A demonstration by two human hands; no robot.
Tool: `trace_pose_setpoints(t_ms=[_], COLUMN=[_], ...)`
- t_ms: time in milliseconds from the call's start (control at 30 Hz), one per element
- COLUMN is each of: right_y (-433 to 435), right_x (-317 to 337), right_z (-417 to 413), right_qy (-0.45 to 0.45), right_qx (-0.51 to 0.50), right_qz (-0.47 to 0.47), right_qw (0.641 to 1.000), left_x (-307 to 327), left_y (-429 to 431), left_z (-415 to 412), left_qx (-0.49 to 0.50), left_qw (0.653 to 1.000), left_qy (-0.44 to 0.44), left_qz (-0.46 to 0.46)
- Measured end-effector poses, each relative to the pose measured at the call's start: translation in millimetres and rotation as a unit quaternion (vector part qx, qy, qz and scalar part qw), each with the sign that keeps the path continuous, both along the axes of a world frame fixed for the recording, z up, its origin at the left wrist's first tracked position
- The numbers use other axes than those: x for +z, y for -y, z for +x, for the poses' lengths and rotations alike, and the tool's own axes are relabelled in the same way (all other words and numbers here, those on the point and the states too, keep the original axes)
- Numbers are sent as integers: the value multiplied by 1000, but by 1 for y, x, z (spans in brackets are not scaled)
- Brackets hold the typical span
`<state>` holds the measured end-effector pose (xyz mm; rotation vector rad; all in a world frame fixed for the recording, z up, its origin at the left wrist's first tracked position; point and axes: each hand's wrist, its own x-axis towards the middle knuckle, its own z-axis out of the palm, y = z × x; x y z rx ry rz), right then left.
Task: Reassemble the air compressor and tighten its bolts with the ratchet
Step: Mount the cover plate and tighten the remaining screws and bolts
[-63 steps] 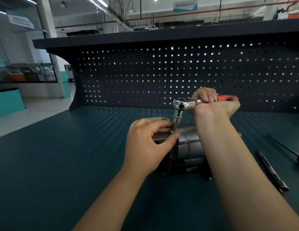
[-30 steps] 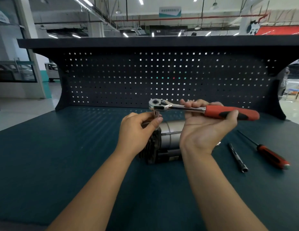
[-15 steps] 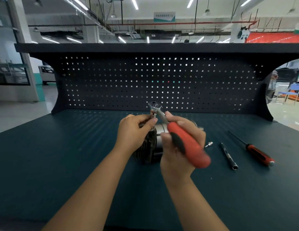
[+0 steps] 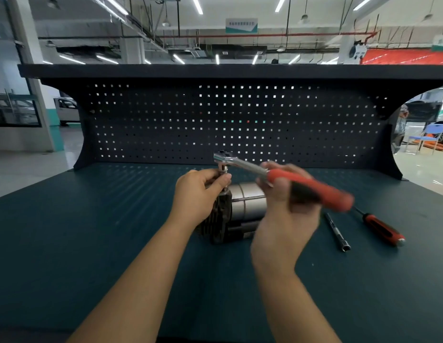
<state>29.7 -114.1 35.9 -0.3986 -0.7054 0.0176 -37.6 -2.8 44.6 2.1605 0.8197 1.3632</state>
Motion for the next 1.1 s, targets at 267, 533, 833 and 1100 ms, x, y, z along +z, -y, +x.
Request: trace_pose_setpoints(t_ms=[267,533,833,1100], right_y=[-41,-20,6,7], right_x=[37,22,3,-8], right_z=[81,68,11,-6], right_qy=[-235,-122,49,140], right_qx=[337,249,-29,-97], right_qz=[-129,-43,18,48], right_qw=[903,960,998,984], left_x=[2,4,3,3], left_y=[1,-1,0,0], left_z=[-3,-3,-1,0], left_qx=[-7,4,-17,-31], left_qw=[1000,999,999,999], left_qy=[-11,-31,2,16], left_qz=[11,22,-28,-33])
